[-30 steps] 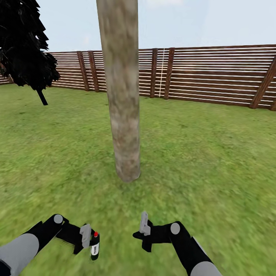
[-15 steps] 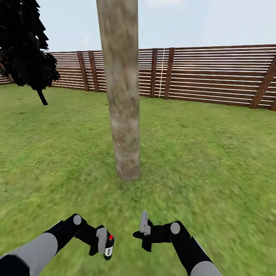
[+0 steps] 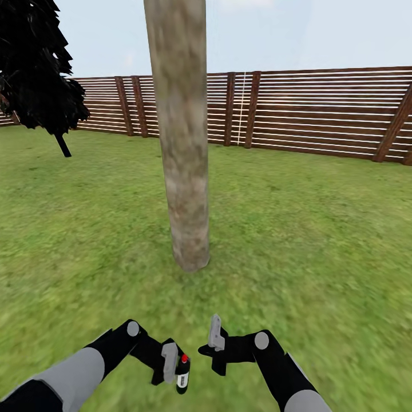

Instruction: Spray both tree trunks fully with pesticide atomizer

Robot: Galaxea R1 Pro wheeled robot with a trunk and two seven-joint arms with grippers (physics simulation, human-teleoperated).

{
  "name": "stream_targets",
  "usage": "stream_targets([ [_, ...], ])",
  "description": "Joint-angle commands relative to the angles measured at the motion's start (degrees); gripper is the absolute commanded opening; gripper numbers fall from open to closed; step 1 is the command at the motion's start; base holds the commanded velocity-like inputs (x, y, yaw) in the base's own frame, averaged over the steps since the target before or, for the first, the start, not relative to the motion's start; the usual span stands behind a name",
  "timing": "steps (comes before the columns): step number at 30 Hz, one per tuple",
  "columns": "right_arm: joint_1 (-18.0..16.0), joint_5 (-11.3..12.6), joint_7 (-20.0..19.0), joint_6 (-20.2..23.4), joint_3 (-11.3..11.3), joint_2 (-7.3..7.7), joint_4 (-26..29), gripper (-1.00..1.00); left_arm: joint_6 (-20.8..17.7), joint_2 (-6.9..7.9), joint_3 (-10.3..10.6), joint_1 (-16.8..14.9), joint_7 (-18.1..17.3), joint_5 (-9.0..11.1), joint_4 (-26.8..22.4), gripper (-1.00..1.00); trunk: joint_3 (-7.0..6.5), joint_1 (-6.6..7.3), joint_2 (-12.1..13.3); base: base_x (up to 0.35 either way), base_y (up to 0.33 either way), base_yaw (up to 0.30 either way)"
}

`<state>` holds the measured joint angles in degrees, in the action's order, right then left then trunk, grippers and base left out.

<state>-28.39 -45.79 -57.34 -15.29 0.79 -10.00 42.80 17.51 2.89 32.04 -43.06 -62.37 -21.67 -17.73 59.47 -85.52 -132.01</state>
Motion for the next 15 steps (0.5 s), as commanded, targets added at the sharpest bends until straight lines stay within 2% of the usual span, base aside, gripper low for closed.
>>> stream_targets([
  [1,0.0,0.0,0.0,0.0,0.0,0.00,0.0,-1.00,-0.1,-0.19,0.0,0.0,0.1,0.0,0.0,-1.00,0.00,0.00,0.0,0.000,0.000,0.000],
  [3,0.0,0.0,0.0,0.0,0.0,0.00,0.0,-1.00,-0.2,-0.52,0.0,0.0,0.5,0.0,0.0,-1.00,0.00,0.00,0.0,0.000,0.000,0.000],
  [7,0.0,0.0,0.0,0.0,0.0,0.00,0.0,-1.00,-0.3,-1.47,0.0,0.0,3.9,0.1,0.0,-1.00,0.00,0.00,0.0,0.000,0.000,0.000],
  [11,0.0,0.0,0.0,0.0,0.0,0.00,0.0,-1.00,-0.3,-2.21,0.0,0.0,4.2,0.1,0.0,-1.00,0.00,0.00,0.0,0.000,0.000,0.000],
  [15,0.0,0.0,0.0,0.0,0.0,0.00,0.0,-1.00,0.2,-2.22,-0.2,0.0,3.8,0.3,0.0,-1.00,0.00,0.00,0.0,0.000,0.000,0.000],
])
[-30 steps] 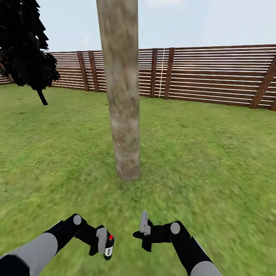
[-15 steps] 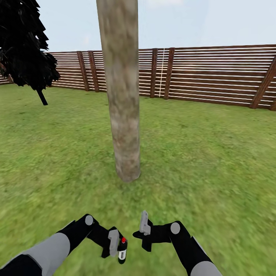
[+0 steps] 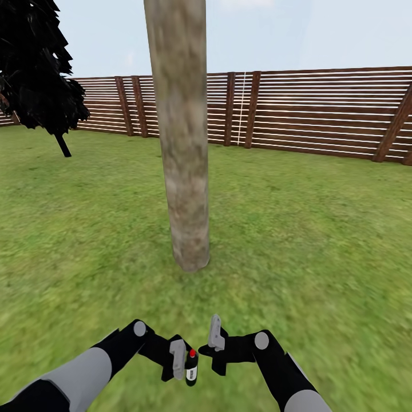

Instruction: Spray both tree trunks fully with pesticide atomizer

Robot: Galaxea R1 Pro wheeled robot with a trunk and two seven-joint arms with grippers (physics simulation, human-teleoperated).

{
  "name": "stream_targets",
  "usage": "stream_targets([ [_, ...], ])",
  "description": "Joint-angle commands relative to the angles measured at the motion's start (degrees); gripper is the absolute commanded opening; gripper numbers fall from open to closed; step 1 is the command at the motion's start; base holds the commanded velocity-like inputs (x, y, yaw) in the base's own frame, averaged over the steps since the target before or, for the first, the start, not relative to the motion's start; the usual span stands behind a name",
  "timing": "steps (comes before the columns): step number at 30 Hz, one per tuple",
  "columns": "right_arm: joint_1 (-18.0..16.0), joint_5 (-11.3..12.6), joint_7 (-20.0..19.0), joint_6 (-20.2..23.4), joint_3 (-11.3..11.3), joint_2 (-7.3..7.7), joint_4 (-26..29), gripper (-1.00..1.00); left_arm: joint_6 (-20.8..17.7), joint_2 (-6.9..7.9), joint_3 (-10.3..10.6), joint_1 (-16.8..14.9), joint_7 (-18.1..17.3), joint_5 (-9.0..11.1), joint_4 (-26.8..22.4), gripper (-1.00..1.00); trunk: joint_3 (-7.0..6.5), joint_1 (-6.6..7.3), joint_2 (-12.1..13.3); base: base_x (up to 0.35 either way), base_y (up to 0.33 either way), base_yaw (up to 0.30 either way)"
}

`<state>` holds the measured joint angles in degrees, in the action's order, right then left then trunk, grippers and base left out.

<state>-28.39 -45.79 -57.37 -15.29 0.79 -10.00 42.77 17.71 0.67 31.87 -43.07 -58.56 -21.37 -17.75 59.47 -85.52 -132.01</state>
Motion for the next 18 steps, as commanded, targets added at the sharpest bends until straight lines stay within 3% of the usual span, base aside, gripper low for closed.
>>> stream_targets([
  [1,0.0,0.0,0.0,0.0,0.0,0.00,0.0,-1.00,0.2,0.06,-0.1,0.0,-0.1,0.1,0.0,-1.00,0.00,0.00,0.0,0.000,0.000,0.000],
  [15,0.0,-0.5,0.2,0.0,0.2,0.00,-0.4,-1.00,1.5,-0.05,-0.3,0.0,-0.6,0.6,0.2,-1.00,0.00,0.00,0.0,0.000,0.000,0.000],
  [18,0.0,-0.5,0.2,0.0,0.2,0.00,-0.4,-1.00,1.6,-0.05,-0.3,0.0,-0.7,1.9,0.2,-1.00,0.00,0.00,0.0,0.000,0.000,0.000],
])
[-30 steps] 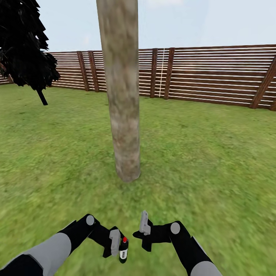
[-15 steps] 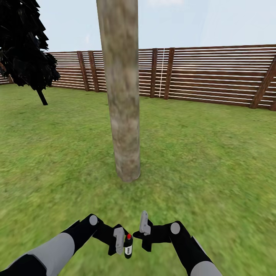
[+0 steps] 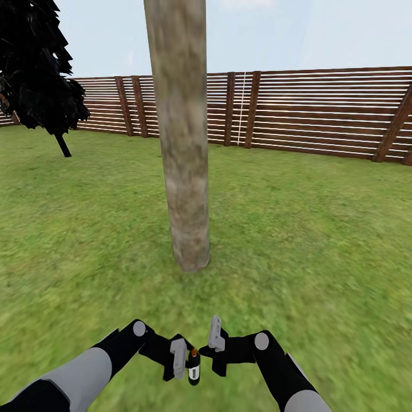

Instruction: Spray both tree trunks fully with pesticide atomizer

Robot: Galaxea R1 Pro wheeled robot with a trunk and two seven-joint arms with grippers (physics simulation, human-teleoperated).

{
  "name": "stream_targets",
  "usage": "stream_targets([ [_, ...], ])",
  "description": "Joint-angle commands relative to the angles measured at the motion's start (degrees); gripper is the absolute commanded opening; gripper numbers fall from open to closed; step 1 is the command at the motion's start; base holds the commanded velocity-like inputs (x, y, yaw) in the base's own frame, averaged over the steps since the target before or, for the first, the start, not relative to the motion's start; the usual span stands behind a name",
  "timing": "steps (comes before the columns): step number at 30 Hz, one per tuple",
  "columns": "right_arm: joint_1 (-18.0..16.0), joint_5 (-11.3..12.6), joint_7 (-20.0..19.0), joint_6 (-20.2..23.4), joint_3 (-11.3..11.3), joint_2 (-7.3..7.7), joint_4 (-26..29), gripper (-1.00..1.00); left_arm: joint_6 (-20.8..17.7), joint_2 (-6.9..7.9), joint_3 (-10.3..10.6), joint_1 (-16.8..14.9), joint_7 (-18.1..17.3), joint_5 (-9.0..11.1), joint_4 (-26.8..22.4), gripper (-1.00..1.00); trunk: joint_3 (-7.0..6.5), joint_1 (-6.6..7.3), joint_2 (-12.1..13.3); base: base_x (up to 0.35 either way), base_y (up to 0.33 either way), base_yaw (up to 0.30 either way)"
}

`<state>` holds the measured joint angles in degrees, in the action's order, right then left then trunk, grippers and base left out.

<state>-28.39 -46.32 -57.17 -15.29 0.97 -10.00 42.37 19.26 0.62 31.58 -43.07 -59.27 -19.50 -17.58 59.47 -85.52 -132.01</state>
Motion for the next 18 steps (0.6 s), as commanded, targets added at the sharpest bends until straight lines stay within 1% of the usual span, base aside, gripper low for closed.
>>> stream_targets([
  [1,0.0,0.0,0.0,0.0,0.0,0.00,0.0,-1.00,0.0,0.00,0.0,0.0,-0.5,0.6,0.0,-1.00,0.00,0.00,0.0,0.000,0.000,0.000],
  [3,0.0,0.0,0.0,0.0,0.0,0.00,0.0,-1.00,0.2,0.00,0.0,0.0,-1.3,1.1,0.0,-1.00,0.00,0.00,0.0,0.000,0.000,0.000],
  [9,0.0,0.0,0.0,0.0,0.0,0.00,0.0,-1.00,0.2,0.06,0.0,0.0,-1.5,1.2,0.5,-1.00,0.00,0.00,0.0,0.000,0.000,0.000],
  [12,0.0,0.0,0.0,0.0,0.0,0.00,0.0,-1.00,0.1,0.72,0.1,0.0,-1.4,1.0,0.8,-1.00,0.00,0.00,0.0,0.000,0.000,0.000],
  [14,0.0,0.0,0.0,0.0,0.0,0.00,0.0,-1.00,0.0,1.66,0.2,0.0,-1.1,0.7,1.4,-1.00,0.00,0.00,0.0,0.000,0.000,0.000],
  [15,0.0,0.0,0.0,0.0,0.0,0.00,0.0,-1.00,-0.1,2.53,0.2,0.0,-1.1,0.6,1.8,-1.00,0.00,0.00,0.0,0.000,0.000,0.000],
  [18,0.0,0.0,0.0,0.0,0.0,0.00,0.0,-1.00,-0.2,6.39,0.4,0.0,-1.0,0.5,2.1,-1.00,0.00,0.00,0.0,0.000,0.000,0.000],
])
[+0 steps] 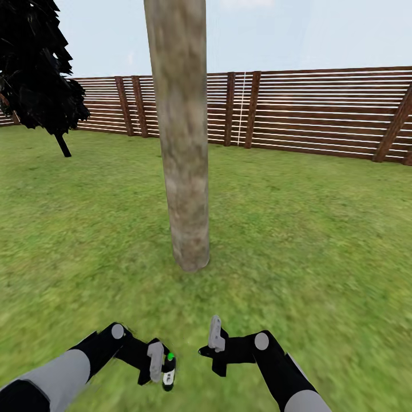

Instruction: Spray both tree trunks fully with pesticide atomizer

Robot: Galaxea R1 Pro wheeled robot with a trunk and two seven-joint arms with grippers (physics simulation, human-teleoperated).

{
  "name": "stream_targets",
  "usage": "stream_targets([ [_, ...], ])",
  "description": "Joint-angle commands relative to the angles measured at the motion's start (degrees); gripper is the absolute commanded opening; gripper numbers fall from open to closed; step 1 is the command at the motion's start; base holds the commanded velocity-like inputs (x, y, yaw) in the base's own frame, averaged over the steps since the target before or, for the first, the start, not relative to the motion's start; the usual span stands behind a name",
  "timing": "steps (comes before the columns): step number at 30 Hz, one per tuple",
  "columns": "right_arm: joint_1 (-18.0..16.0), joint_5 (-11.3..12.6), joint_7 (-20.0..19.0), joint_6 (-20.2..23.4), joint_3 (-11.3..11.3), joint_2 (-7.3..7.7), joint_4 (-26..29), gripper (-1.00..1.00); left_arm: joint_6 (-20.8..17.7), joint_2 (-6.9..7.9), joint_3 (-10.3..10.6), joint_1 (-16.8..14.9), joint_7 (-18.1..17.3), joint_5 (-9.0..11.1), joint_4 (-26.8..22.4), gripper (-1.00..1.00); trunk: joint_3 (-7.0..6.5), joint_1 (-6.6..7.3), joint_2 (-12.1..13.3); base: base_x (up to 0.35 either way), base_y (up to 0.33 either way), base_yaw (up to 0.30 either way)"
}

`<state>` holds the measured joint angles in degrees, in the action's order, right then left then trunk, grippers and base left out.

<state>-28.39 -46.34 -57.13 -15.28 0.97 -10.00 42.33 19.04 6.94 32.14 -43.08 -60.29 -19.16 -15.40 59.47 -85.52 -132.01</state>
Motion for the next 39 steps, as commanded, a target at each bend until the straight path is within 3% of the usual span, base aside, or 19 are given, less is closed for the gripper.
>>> stream_targets([
  [1,0.0,0.0,0.0,0.0,0.0,0.00,0.0,-1.00,0.0,1.35,-0.1,0.1,0.0,0.2,0.0,-1.00,0.00,0.00,0.0,0.000,0.000,0.000],
  [4,0.0,0.0,0.0,0.0,0.0,0.00,-0.1,-1.00,0.0,4.58,0.0,0.1,0.1,-0.1,0.3,-1.00,0.00,0.00,0.0,0.000,0.000,0.000],
  [5,0.0,0.0,0.0,0.0,0.1,0.00,-0.1,1.00,0.0,5.86,0.0,0.1,0.1,-0.5,0.9,-1.00,0.00,0.00,0.0,0.000,0.000,0.000],
  [8,0.0,0.0,-0.1,0.0,0.2,0.00,-0.1,1.00,0.0,10.04,0.0,0.1,0.1,-0.8,2.6,-1.00,0.00,0.00,0.0,0.000,0.000,0.000],
  [11,0.0,0.0,0.3,0.1,0.3,0.00,-0.4,1.00,-0.2,12.01,0.0,0.1,1.3,-0.8,3.9,-1.00,0.00,0.00,0.0,0.000,0.000,0.000],
  [13,0.0,0.0,3.8,0.2,0.4,0.71,-2.6,1.00,-0.4,12.24,-0.4,0.1,6.5,-0.4,5.2,-1.00,0.00,0.00,0.0,0.000,0.000,0.000],
  [15,0.1,0.2,13.1,0.1,0.5,2.81,-7.5,1.00,-0.5,11.91,-0.5,0.1,14.5,1.6,7.1,-1.00,0.00,0.00,0.0,0.000,0.000,0.000],
  [16,0.1,0.3,19.5,0.0,0.5,3.73,-11.3,1.00,-0.5,11.58,-0.6,0.1,18.0,4.1,8.3,-1.00,0.00,0.00,0.0,0.000,0.000,0.000],
  [17,0.1,0.4,27.3,0.0,0.5,4.55,-16.7,1.00,-0.5,10.99,-0.6,0.2,21.3,8.4,9.7,-1.00,0.00,0.00,0.0,0.000,0.000,0.000],
  [19,0.2,1.8,42.5,-0.1,0.5,5.46,-27.7,1.00,-0.5,10.06,-0.6,0.3,28.0,18.8,12.1,-1.00,0.00,0.00,0.0,0.000,0.000,0.000],
  [21,0.2,5.1,55.5,-0.6,0.5,5.73,-35.5,1.00,-0.6,9.18,-0.6,0.8,35.2,29.4,13.4,-1.00,0.00,0.00,0.0,0.000,0.000,0.000],
  [23,0.4,10.0,64.1,-2.4,0.4,6.23,-38.3,1.00,-0.6,8.02,-0.6,2.6,42.2,37.6,13.8,-1.00,0.00,0.00,0.0,0.000,0.000,0.000],
  [25,0.4,17.8,68.0,-7.0,0.4,7.81,-39.1,1.00,-0.7,6.62,-0.5,4.6,49.5,41.4,14.0,-1.00,0.00,0.00,0.0,0.000,0.000,0.000],
  [27,0.6,26.8,69.0,-10.9,0.4,9.18,-39.4,1.00,-0.7,4.37,-0.5,5.8,54.0,42.3,14.0,-1.00,0.00,0.00,0.0,0.000,0.000,0.000],
  [28,1.1,29.9,69.1,-12.0,0.4,10.03,-39.4,1.00,-0.9,2.67,-0.4,6.1,55.5,42.2,14.0,-1.00,0.00,0.00,0.0,0.000,0.000,0.000],
  [29,1.8,31.4,69.2,-12.6,0.3,10.54,-39.4,1.00,-1.3,1.65,-0.3,6.3,56.2,42.1,13.9,-1.00,0.00,0.00,0.0,0.000,0.000,0.000],
  [34,2.2,32.2,69.2,-13.0,0.3,10.88,-39.5,1.00,-3.7,0.44,-0.3,6.3,56.3,42.4,13.6,-1.00,0.00,0.00,0.0,0.000,0.000,0.000],
  [37,2.3,32.4,69.2,-13.1,0.3,10.95,-39.5,1.00,-16.1,0.41,-0.3,6.0,56.3,42.8,12.0,-1.00,0.00,0.00,0.0,0.000,0.000,0.000],
  [39,2.5,32.4,69.3,-13.4,0.3,10.96,-39.5,1.00,-22.0,0.38,-0.3,5.9,56.3,42.8,7.8,-1.00,0.00,0.00,0.0,0.000,0.000,0.000],
])
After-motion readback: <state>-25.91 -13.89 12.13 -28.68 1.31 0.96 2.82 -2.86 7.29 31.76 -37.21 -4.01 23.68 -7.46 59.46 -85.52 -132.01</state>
